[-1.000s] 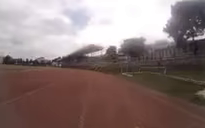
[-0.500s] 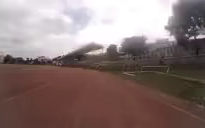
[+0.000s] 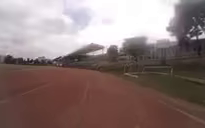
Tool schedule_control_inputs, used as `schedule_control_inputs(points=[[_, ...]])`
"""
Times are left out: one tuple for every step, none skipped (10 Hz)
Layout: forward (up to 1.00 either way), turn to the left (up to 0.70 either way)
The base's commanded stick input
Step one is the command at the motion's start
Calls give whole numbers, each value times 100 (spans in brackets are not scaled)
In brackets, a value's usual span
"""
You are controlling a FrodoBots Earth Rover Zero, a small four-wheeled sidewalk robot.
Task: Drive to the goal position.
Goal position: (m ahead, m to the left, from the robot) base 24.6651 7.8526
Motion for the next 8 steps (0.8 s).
schedule_control_inputs(points=[[85,0],[85,0],[85,0],[85,0],[85,0],[85,0],[85,0],[85,0]])
